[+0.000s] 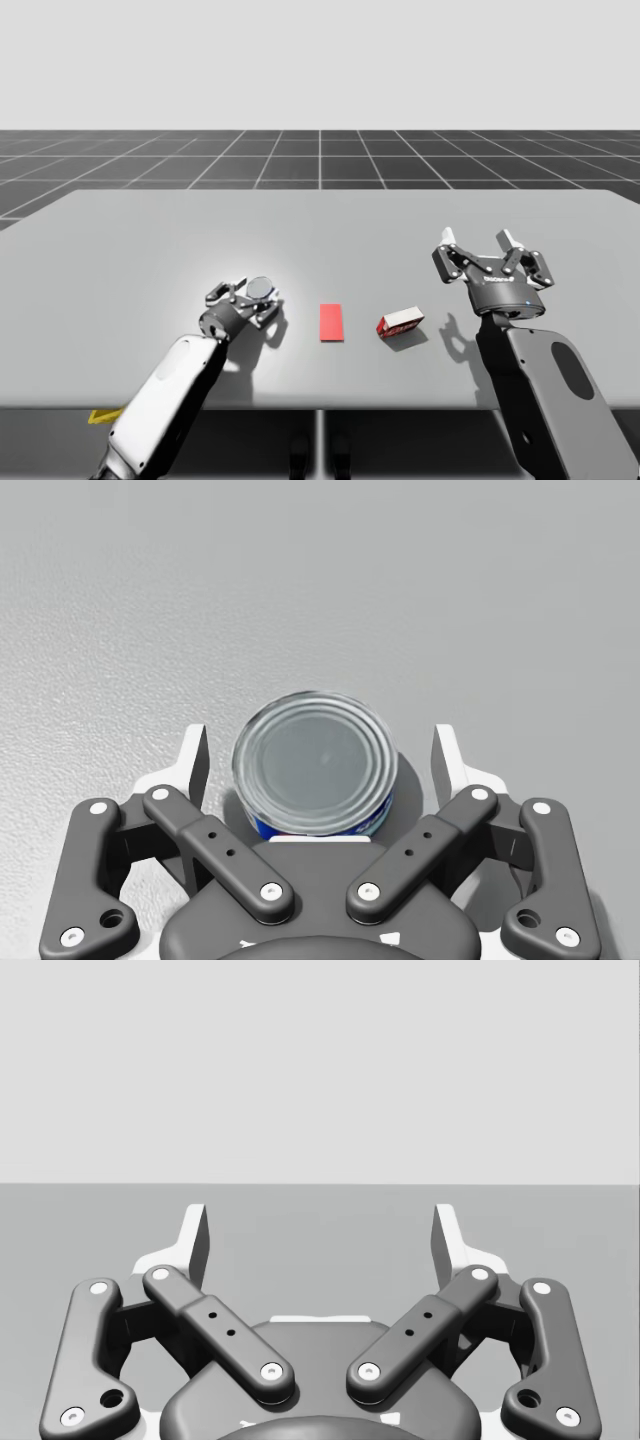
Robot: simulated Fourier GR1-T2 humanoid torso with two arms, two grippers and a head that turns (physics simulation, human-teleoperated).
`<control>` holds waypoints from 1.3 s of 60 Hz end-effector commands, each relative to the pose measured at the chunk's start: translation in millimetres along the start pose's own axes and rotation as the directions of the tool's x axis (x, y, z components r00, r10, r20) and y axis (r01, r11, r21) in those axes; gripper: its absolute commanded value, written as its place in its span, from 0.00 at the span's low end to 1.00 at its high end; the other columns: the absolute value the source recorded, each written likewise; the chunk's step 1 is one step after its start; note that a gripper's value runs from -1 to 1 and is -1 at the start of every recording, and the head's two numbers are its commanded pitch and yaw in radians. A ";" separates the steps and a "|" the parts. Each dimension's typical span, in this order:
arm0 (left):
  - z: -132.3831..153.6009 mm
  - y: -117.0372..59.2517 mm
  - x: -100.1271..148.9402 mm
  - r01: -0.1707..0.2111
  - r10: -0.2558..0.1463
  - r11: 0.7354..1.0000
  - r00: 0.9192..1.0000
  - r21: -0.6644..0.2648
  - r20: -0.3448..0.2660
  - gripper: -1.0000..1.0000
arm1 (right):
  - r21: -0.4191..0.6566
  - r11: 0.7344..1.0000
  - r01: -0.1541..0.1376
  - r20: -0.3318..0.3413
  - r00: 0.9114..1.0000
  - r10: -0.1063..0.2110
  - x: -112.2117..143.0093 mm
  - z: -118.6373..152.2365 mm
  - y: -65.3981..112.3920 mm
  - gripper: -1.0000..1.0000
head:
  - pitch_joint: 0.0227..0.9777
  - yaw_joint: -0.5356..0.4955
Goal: Look at the card. If it is red, pick the object on the left. If it is green, pick the object on the right.
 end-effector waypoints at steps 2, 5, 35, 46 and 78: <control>-12.8 0.6 -3.5 -0.011 0.011 1.000 1.000 0.005 -0.026 0.00 | -0.002 1.000 0.001 0.002 1.000 -0.001 0.3 0.1 -0.7 0.00 | 0.86 0.77; -14.7 0.5 -4.2 -0.005 0.005 1.000 1.000 0.008 -0.030 0.00 | -0.003 1.000 0.000 0.003 1.000 0.000 0.4 0.1 -1.0 0.00 | 0.86 0.77; -17.2 1.7 -14.5 -0.012 0.010 1.000 0.996 -0.027 -0.091 0.99 | -0.009 1.000 0.002 0.011 1.000 -0.002 2.2 0.0 -2.7 0.00 | 0.81 0.77; -17.8 1.2 -15.5 -0.009 0.006 0.999 0.996 -0.032 -0.093 1.00 | -0.013 1.000 0.004 0.011 1.000 -0.004 2.6 -0.4 -3.5 0.00 | 0.63 0.78; 8.1 10.0 38.6 0.012 -0.011 0.999 0.999 -0.030 0.039 1.00 | -0.018 1.000 0.001 0.009 1.000 -0.001 1.8 -0.8 -5.8 0.00 | 0.42 0.79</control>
